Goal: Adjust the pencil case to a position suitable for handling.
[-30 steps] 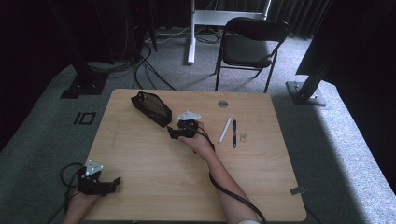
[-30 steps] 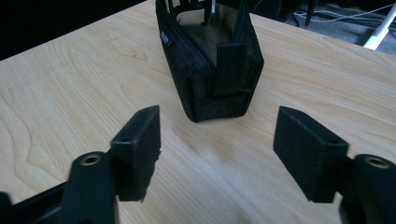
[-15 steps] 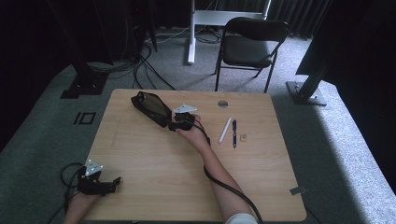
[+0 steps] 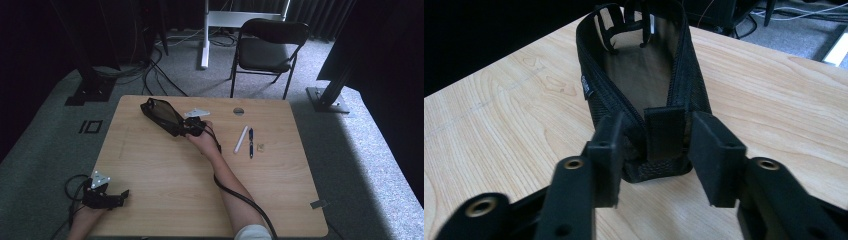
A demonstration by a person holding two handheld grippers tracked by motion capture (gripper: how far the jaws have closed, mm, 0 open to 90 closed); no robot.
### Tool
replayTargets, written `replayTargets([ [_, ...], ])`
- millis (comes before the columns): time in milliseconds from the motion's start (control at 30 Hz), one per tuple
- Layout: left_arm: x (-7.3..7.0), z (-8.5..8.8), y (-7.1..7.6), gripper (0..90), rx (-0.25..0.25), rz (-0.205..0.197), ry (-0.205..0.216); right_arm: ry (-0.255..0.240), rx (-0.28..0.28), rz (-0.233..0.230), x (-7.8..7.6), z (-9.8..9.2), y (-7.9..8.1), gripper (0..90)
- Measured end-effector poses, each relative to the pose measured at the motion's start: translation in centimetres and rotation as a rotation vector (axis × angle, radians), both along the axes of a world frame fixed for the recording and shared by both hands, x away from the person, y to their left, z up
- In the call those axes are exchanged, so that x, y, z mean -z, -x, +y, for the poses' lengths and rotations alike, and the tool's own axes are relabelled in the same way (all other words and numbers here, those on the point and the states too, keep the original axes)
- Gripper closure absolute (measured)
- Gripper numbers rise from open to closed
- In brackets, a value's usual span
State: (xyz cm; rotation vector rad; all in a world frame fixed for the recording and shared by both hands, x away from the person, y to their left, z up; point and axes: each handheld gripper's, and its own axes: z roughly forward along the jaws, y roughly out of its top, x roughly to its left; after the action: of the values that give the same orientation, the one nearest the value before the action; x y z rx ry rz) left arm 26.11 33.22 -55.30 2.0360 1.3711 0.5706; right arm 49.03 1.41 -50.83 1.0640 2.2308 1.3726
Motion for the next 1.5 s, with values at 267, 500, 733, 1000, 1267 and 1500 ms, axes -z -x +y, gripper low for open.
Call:
replayTargets([
  [267, 0.0, 0.0, 0.0, 0.2, -0.001, 0.0, 0.0, 0.021, 0.028, 0.029, -0.3, 0.1, 0.2, 72.6],
  [500, 0.0, 0.0, 0.0, 0.2, -0.001, -0.001, 0.001, 0.029, 0.032, 0.029, -0.3, 0.1, 0.7, 72.8],
  [733, 0.0, 0.0, 0.0, 0.2, 0.0, 0.0, 0.0, 0.03, 0.029, 0.023, -0.1, -0.6, 1.6, 72.8],
  [1000, 0.0, 0.0, 0.0, 0.2, 0.001, 0.001, 0.0, 0.022, 0.031, 0.027, -0.2, -2.0, 2.9, 72.8],
  [1267, 0.0, 0.0, 0.0, 0.2, 0.001, 0.001, 0.0, 0.037, 0.02, 0.026, -0.1, -3.6, 4.4, 72.9],
  [1500, 0.0, 0.0, 0.0, 0.2, 0.001, 0.001, 0.0, 0.031, 0.033, 0.029, -0.1, -4.9, 5.7, 72.7],
])
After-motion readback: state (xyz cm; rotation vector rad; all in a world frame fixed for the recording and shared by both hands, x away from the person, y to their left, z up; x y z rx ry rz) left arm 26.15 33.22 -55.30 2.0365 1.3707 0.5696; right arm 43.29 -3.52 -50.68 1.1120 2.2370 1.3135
